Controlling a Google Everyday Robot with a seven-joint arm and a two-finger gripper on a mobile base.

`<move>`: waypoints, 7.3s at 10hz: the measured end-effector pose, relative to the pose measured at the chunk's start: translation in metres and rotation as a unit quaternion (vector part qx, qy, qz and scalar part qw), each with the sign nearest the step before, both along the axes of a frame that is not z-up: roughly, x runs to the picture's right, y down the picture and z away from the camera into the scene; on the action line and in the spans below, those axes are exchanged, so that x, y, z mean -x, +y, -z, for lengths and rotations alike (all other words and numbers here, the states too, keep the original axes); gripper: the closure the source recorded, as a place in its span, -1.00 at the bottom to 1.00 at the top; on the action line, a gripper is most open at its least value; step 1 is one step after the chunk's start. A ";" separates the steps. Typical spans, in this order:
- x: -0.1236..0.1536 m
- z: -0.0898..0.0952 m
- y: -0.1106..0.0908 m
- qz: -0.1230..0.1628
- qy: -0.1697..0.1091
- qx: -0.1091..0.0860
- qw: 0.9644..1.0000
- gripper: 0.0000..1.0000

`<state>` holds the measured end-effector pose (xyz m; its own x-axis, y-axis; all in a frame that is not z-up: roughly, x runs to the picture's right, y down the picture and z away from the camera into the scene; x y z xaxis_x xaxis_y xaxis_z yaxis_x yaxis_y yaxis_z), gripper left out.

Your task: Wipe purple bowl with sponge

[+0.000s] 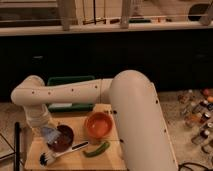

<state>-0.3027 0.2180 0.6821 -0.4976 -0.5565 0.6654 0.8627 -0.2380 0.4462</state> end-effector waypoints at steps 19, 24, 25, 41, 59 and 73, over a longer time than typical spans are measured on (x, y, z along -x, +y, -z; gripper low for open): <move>-0.033 -0.037 -0.022 -0.015 0.054 -0.012 0.998 0.99; 0.000 -0.013 0.014 0.027 -0.008 0.014 1.000 0.99; -0.003 -0.011 0.023 0.029 -0.011 0.025 0.999 0.99; -0.055 -0.035 -0.013 -0.019 0.053 0.004 0.998 0.99; -0.051 -0.018 0.001 -0.025 -0.006 0.009 1.000 0.99; -0.051 -0.018 0.001 -0.025 -0.006 0.009 1.000 0.99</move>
